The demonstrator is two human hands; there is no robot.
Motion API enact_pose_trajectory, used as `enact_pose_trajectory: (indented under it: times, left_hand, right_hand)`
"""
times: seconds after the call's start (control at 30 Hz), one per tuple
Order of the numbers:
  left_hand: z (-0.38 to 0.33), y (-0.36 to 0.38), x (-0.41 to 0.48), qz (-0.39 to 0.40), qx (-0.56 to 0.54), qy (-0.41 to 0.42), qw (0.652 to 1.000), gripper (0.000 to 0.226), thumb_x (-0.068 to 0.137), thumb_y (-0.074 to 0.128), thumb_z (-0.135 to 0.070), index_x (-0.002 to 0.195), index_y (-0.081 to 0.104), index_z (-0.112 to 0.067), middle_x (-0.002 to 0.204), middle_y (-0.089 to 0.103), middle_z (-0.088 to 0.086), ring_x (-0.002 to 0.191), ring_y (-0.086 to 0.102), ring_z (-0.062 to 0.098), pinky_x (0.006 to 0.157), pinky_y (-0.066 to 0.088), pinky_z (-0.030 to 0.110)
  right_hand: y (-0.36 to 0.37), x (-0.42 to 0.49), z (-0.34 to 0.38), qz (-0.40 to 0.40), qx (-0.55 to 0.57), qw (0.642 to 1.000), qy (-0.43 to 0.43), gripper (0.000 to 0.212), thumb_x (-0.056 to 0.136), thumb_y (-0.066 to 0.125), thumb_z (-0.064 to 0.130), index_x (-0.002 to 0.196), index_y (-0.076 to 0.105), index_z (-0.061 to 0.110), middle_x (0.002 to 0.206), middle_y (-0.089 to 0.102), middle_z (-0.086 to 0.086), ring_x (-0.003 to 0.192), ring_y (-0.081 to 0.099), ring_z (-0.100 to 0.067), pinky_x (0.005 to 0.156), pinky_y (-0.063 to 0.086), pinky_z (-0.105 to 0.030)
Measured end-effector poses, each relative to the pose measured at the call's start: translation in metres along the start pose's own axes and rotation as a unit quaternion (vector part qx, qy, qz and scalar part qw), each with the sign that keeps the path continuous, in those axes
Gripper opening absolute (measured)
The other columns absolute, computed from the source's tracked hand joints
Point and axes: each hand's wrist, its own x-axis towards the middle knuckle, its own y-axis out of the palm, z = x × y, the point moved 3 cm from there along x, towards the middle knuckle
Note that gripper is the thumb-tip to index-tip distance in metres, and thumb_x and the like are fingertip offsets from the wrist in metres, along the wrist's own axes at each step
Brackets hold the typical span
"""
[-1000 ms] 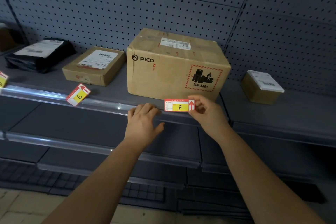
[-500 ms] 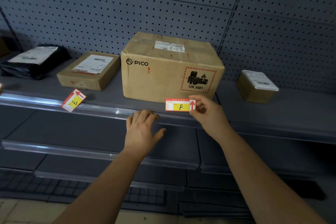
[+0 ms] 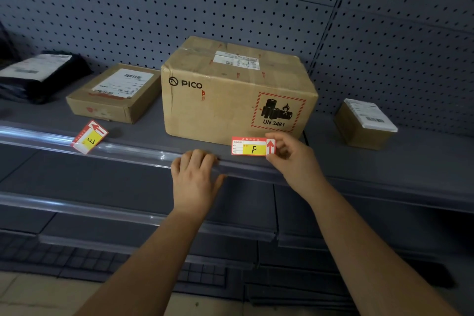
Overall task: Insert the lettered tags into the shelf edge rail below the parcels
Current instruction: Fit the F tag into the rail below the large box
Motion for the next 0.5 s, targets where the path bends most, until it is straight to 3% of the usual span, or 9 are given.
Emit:
enact_pose_trajectory:
  times: [0.2, 0.4, 0.5]
  left_hand:
    - [0.0, -0.005, 0.003, 0.016, 0.006, 0.007, 1.0, 0.035, 0.069, 0.077, -0.037, 0.093, 0.059, -0.019, 0.096, 0.053, 0.002, 0.092, 0.049, 0.023, 0.089, 0.035, 0.039]
    - [0.003, -0.015, 0.001, 0.056, -0.007, 0.02, 0.998, 0.038, 0.067, 0.077, -0.043, 0.092, 0.059, -0.021, 0.095, 0.053, -0.001, 0.09, 0.049, 0.022, 0.087, 0.035, 0.038]
    - [0.005, -0.018, 0.0, 0.084, -0.01, 0.02, 0.996, 0.039, 0.07, 0.073, -0.048, 0.096, 0.059, -0.023, 0.099, 0.053, -0.003, 0.095, 0.049, 0.02, 0.089, 0.033, 0.035]
  right_hand:
    - [0.006, 0.0, 0.007, 0.011, -0.002, 1.0, -0.016, 0.037, 0.088, 0.066, 0.009, 0.112, 0.062, 0.037, 0.093, 0.061, 0.006, 0.087, 0.058, -0.005, 0.079, 0.049, -0.017]
    - [0.011, -0.006, 0.014, 0.027, -0.085, 0.995, -0.052, 0.037, 0.091, 0.061, 0.008, 0.121, 0.061, 0.03, 0.1, 0.058, 0.019, 0.088, 0.053, 0.009, 0.074, 0.04, -0.002]
    - [0.015, -0.007, 0.016, 0.042, -0.126, 0.988, -0.076, 0.037, 0.093, 0.057, 0.007, 0.125, 0.06, 0.025, 0.11, 0.058, 0.014, 0.094, 0.051, 0.006, 0.079, 0.037, -0.002]
